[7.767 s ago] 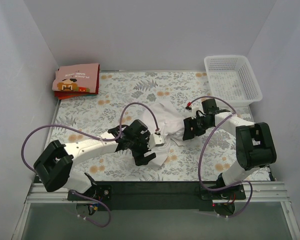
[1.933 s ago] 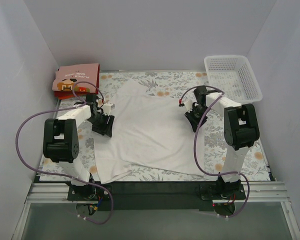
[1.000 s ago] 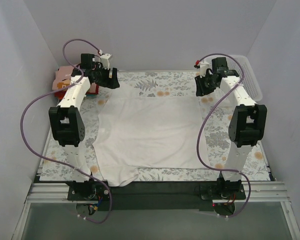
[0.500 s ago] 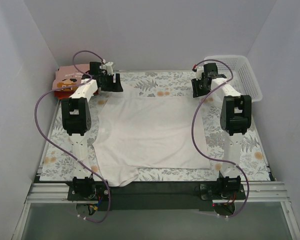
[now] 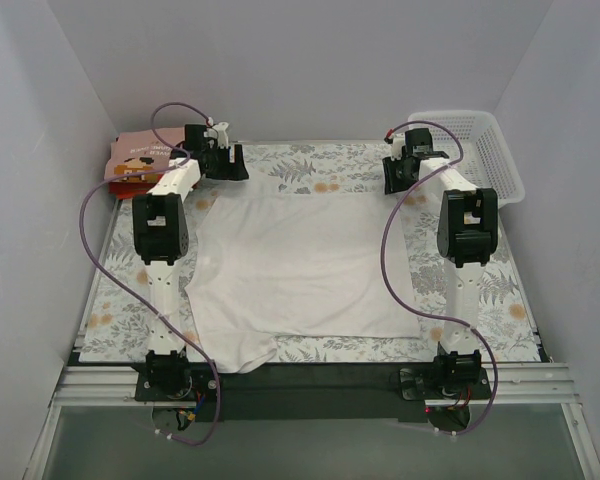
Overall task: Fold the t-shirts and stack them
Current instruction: Fold the tshirt
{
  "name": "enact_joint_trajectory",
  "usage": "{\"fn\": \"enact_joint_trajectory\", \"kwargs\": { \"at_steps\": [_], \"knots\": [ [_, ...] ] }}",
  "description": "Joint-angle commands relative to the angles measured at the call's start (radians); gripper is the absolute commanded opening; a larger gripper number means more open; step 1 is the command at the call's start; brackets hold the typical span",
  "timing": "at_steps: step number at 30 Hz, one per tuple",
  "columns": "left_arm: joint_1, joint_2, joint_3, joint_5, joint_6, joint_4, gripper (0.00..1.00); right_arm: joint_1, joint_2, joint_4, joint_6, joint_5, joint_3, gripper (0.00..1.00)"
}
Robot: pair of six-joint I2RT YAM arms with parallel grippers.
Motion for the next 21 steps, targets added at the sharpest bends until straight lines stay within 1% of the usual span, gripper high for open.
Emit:
{"fn": "enact_joint_trajectory", "kwargs": {
  "at_steps": [1,3,6,9,13,14,16,18,20,21],
  "knots": [
    [0.0,0.038,0.09,-0.004,-0.026,0.025,0.74,-0.008,0.019,0.019,0.011,-0.029,0.009,0.35],
    [-0.006,0.064,0.136,-0.018,-0.028,0.031,0.74,-0.012,0.019,0.021,0.009,-0.035,0.004,0.28],
    [-0.016,0.103,0.167,-0.052,-0.021,0.043,0.72,-0.013,0.016,0.019,0.003,-0.046,-0.002,0.22],
    [-0.032,0.127,0.173,-0.075,0.003,0.055,0.71,-0.015,0.016,0.021,-0.002,-0.056,-0.005,0.2],
    [-0.044,0.15,0.177,-0.096,0.02,0.058,0.67,-0.016,0.018,0.016,-0.005,-0.066,-0.007,0.18],
    [-0.047,0.156,0.176,-0.09,0.022,0.062,0.66,-0.016,0.016,0.015,-0.006,-0.069,-0.01,0.16],
    [-0.05,0.163,0.176,-0.086,0.023,0.06,0.6,-0.016,0.013,0.015,-0.006,-0.073,-0.01,0.12],
    [-0.058,0.169,0.179,-0.084,0.031,0.063,0.47,-0.016,0.009,0.012,-0.008,-0.086,-0.007,0.07],
    [-0.059,0.178,0.193,-0.092,0.028,0.065,0.39,-0.015,0.003,0.01,-0.003,-0.093,-0.005,0.01],
    [-0.059,0.178,0.2,-0.093,0.023,0.068,0.28,-0.016,-0.002,0.007,-0.003,-0.095,-0.004,0.01]
  ]
}}
